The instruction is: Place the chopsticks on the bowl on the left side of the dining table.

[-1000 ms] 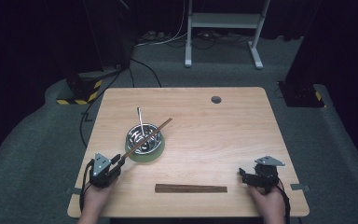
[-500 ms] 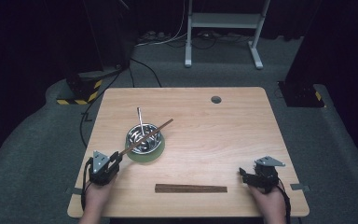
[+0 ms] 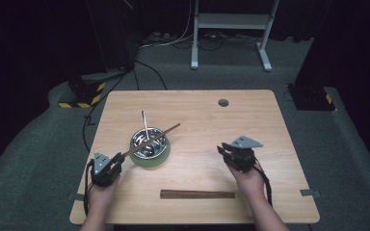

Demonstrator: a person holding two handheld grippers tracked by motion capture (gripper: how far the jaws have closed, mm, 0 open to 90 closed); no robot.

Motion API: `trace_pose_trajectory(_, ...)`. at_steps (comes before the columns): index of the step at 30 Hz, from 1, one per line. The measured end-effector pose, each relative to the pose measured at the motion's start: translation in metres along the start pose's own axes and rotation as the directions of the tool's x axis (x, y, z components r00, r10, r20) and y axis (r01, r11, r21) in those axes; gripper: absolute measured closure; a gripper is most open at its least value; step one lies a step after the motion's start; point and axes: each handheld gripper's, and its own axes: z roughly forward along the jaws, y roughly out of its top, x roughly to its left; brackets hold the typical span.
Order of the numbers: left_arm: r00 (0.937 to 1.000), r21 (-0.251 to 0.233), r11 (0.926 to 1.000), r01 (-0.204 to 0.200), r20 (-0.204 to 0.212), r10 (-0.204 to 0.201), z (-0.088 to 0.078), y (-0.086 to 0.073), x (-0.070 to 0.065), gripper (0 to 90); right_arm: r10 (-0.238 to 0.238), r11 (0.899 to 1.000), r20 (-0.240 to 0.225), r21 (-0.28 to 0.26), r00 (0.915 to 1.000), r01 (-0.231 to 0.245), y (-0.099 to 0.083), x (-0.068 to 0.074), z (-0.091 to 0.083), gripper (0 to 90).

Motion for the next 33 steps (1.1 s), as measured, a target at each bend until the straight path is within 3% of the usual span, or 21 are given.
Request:
trace_pose_trajectory(5, 0.9998, 0.014, 0.9997, 0.018, -0.009, -0.018, 0.005, -0.001, 0.002, 78.5, -0.005, 1.0, 0.003, 0.019, 1.0, 0.005, 0.024, 0.003, 0.04, 82.5)
trace_pose_trajectory(9, 0.9997, 0.034, 0.9994, 0.002, -0.023, -0.001, 0.007, -0.001, 0.003, 78.1, -0.003, 1.0, 0.019, 0.029, 0.9998, 0.002, 0.038, 0.0, 0.07, 86.1)
trace_pose_trajectory(10, 0.9996, 0.039, 0.9991, 0.017, -0.025, -0.016, 0.008, -0.002, 0.002, 77.8, 0.0, 1.0, 0.026, 0.03, 0.9997, -0.001, 0.041, -0.001, 0.076, 86.6)
trace_pose_trajectory(12, 0.9994, 0.051, 0.9987, -0.003, -0.034, 0.005, 0.009, -0.002, 0.004, 75.8, -0.006, 1.0, 0.028, 0.028, 0.9996, 0.005, 0.046, -0.001, 0.088, 88.1)
trace_pose_trajectory(16, 0.9985, 0.042, 0.9991, 0.008, -0.054, -0.006, 0.009, -0.002, 0.004, 69.5, -0.032, 0.999, 0.019, 0.032, 0.9993, 0.031, 0.054, 0.003, 0.112, 89.4)
trace_pose_trajectory(19, 0.9982, 0.041, 0.9987, 0.03, -0.054, -0.027, 0.01, -0.002, 0.004, 66.6, -0.041, 0.999, 0.011, 0.031, 0.9991, 0.041, 0.056, 0.004, 0.126, 89.6)
trace_pose_trajectory(24, 0.9987, 0.061, 0.998, 0.014, -0.051, -0.011, 0.013, -0.003, 0.003, 66.2, -0.044, 0.999, -0.012, 0.032, 0.999, 0.044, 0.057, 0.008, 0.146, 89.7)
trace_pose_trajectory(26, 0.9987, 0.059, 0.998, 0.023, -0.047, -0.02, 0.013, -0.002, 0.002, 67.6, -0.07, 0.997, -0.011, 0.04, 0.9975, 0.071, 0.058, 0.011, 0.155, 89.7)
trace_pose_trajectory(33, 0.9989, 0.07, 0.9974, 0.014, -0.045, -0.011, 0.014, -0.003, 0.001, 70.5, -0.087, 0.995, -0.02, 0.054, 0.996, 0.088, 0.062, 0.017, 0.167, 89.8)
